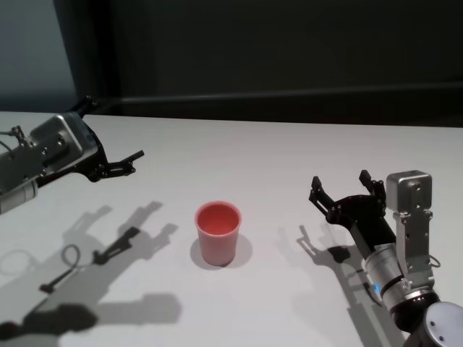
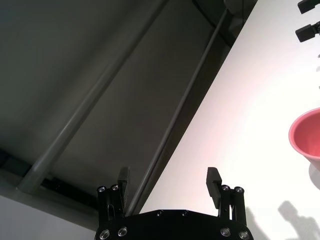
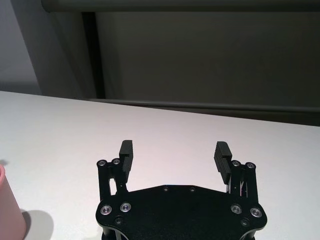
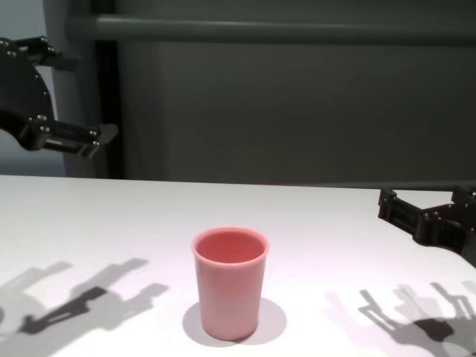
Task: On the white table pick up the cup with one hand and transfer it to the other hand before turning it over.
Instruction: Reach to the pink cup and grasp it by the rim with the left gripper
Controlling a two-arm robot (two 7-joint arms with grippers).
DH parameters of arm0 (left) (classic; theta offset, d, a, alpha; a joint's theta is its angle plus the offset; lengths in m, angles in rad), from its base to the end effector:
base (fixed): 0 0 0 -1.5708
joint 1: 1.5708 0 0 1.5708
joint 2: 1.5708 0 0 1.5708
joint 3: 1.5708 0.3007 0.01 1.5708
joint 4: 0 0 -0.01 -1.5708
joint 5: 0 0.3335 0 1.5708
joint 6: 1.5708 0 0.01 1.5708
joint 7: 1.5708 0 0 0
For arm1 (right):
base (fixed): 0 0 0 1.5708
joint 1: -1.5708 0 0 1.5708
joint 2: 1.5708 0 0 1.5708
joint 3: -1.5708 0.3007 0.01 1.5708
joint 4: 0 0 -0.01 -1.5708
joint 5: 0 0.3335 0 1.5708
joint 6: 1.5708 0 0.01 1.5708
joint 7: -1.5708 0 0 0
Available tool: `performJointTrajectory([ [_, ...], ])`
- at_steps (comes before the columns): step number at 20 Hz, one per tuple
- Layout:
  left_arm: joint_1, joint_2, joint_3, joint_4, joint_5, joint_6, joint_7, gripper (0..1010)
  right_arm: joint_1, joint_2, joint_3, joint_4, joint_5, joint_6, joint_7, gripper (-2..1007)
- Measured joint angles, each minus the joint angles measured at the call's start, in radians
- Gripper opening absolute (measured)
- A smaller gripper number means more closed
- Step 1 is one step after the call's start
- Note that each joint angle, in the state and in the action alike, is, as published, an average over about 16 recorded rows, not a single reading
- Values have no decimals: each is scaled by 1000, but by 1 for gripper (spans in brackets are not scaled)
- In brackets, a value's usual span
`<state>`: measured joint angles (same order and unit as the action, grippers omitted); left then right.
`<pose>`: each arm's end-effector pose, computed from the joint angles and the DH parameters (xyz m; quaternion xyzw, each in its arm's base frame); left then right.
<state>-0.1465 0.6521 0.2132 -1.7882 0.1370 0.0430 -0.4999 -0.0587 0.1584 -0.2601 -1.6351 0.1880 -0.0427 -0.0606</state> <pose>0.3701 0.0853 -0.1807 0.2631 -0.3011 0.3841 0.8322 0.3234 0.0442 -0.3184 0.0183 0.0178 -0.6311 0.7753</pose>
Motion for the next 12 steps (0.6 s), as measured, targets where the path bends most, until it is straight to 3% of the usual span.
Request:
performJointTrajectory([
  [5, -65, 58, 45, 4, 15, -13, -74, 1001, 0, 0, 0, 0, 0, 0, 0, 1002],
  [12, -156, 114, 114, 9, 37, -43, -172, 1001, 0, 0, 0, 0, 0, 0, 0, 1002],
])
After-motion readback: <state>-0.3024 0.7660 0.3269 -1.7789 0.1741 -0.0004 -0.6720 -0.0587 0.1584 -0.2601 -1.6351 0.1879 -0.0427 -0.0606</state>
